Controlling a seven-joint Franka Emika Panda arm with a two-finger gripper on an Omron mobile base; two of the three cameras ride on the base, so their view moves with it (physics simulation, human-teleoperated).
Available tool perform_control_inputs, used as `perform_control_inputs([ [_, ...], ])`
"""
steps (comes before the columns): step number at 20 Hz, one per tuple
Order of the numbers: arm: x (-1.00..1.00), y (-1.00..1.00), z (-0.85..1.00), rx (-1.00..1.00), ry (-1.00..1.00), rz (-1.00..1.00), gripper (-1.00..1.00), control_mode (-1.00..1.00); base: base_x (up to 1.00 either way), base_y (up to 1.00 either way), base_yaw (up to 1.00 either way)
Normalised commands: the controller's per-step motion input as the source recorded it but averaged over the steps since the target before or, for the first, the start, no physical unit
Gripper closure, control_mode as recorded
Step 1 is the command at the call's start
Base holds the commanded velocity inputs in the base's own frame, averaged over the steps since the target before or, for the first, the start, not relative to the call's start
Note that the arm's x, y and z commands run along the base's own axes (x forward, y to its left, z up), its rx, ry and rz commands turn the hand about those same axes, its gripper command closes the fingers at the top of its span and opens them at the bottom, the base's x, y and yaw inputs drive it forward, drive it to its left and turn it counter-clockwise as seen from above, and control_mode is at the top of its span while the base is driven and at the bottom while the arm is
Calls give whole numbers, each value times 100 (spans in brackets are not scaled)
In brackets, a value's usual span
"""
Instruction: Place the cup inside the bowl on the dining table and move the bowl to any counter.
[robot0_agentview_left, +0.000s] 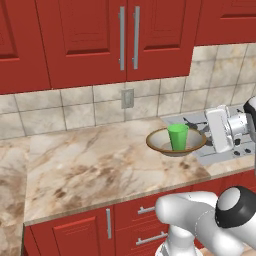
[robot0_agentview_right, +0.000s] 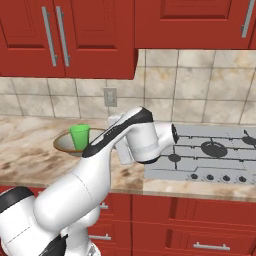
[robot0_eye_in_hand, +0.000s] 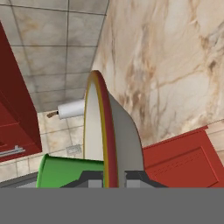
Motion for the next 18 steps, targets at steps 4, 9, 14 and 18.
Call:
perform_control_inputs([
  [4,0,0,0,0,0,0,100,100,0,0,0],
  [9,0,0,0,0,0,0,100,100,0,0,0],
  [14,0,0,0,0,0,0,100,-100,0,0,0],
  [18,0,20,-11,0,-2,0,100,-100,0,0,0],
])
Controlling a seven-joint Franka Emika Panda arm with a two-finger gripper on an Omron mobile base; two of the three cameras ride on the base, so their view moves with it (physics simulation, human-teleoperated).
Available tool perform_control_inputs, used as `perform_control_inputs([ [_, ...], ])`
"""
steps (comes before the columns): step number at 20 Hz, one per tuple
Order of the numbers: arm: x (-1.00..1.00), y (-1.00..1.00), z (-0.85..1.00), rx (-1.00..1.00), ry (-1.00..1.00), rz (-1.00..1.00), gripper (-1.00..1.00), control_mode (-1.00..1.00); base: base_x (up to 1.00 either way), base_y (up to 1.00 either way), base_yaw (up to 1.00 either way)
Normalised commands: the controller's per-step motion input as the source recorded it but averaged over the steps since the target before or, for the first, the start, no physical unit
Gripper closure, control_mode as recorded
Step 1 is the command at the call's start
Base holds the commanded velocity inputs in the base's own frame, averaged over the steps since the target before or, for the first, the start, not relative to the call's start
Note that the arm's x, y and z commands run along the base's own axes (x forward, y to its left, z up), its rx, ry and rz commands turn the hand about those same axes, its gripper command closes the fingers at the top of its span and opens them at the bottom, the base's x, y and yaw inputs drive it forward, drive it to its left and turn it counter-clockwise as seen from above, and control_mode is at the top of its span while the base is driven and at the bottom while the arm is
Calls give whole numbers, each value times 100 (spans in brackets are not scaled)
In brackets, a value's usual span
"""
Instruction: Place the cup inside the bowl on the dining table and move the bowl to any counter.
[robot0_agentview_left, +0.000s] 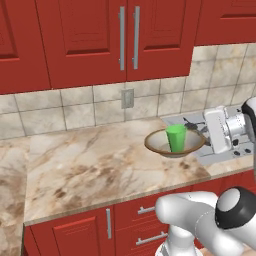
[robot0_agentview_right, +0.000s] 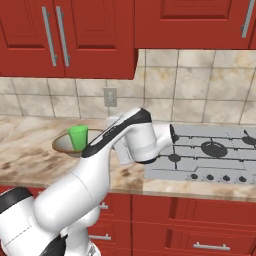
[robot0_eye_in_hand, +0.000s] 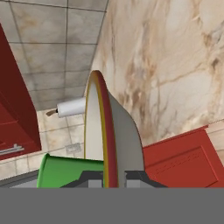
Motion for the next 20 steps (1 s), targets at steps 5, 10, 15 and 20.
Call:
perform_control_inputs([
  [5,0,38,-17,0,-3,0,100,-100,0,0,0],
  [10,4,29,-8,0,-1,1,100,-100,0,0,0],
  [15,2,15,-2,0,0,1,100,-100,0,0,0],
  [20,0,20,-3,0,-4,2,100,-100,0,0,0],
])
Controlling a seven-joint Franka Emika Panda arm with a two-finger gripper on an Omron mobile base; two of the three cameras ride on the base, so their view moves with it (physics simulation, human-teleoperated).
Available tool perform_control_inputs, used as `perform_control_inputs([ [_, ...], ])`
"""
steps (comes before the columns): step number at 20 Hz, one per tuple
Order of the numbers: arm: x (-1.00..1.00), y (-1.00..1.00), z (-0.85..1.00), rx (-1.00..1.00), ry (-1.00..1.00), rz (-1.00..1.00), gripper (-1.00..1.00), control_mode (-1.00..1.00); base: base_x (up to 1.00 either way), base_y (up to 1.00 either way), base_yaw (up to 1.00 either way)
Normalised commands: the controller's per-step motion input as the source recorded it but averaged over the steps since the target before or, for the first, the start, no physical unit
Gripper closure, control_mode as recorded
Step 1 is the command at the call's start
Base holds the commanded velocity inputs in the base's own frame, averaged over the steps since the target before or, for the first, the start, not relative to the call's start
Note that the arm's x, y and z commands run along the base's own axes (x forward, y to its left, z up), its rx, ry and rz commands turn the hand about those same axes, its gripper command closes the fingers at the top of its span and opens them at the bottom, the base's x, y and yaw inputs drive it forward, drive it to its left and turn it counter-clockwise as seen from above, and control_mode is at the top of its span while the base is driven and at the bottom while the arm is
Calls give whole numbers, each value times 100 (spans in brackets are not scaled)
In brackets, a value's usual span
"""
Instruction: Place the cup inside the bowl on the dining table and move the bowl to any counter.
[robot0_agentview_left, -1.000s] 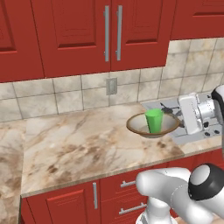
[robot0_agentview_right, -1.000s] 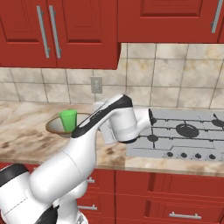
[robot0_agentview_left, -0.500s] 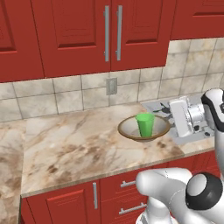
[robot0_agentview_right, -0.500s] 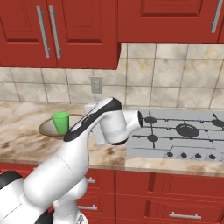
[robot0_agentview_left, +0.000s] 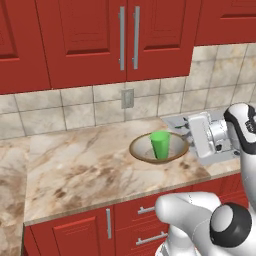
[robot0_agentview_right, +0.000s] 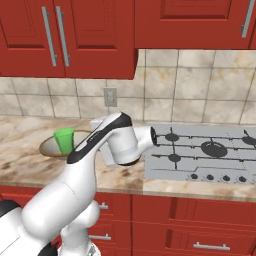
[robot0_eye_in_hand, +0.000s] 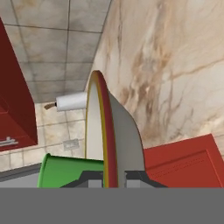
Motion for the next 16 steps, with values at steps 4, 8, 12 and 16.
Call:
perform_control_inputs([
  [4,5,16,-8,0,-3,4,100,-100,0,0,0],
  [8,19,8,-1,0,-1,6,100,-100,0,0,0],
  [12,27,0,0,0,0,2,100,-100,0,0,0],
  [16,43,0,-1,0,0,2,100,-100,0,0,0],
])
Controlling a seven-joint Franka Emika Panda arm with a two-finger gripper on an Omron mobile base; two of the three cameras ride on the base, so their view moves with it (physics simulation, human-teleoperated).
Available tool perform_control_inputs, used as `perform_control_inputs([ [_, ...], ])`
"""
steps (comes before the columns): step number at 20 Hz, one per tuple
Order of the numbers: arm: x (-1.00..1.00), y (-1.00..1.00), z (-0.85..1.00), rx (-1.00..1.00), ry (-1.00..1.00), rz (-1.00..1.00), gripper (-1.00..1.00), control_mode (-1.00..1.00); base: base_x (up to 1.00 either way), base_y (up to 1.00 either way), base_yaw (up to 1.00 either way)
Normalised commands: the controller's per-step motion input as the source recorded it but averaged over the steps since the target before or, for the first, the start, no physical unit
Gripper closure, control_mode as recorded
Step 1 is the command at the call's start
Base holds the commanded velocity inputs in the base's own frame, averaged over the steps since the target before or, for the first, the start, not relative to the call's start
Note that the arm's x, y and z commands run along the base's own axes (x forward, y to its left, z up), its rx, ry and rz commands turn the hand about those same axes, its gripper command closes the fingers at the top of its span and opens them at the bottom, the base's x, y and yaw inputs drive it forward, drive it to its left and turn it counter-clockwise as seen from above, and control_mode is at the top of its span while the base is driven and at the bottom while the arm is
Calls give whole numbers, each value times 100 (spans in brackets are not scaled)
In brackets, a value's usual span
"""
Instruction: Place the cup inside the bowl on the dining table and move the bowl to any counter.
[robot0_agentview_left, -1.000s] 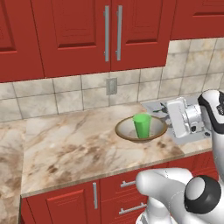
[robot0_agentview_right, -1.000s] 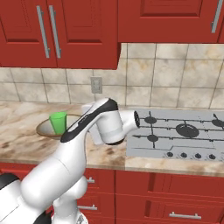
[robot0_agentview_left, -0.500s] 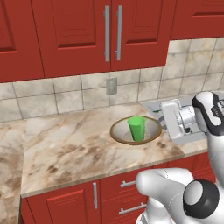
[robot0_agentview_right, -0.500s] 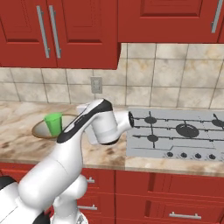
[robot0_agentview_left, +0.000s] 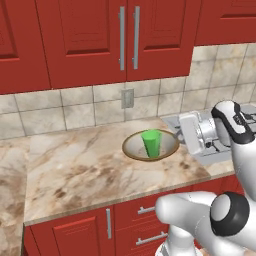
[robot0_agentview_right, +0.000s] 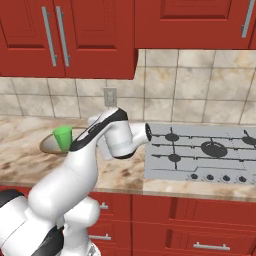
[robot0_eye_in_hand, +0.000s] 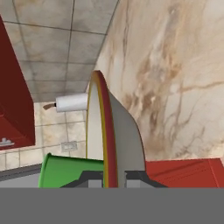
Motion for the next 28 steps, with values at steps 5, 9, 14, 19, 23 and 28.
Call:
perform_control_inputs([
  [5,31,0,-2,0,0,0,100,-100,0,0,0],
  [9,17,0,-19,0,0,0,100,-100,0,0,0],
  [14,4,3,-25,0,0,1,100,-100,0,0,0],
  [19,4,21,-19,0,0,2,100,-100,0,0,0],
  [23,11,34,-11,0,0,1,100,-100,0,0,0],
  [28,15,45,0,0,0,1,100,-100,0,0,0],
])
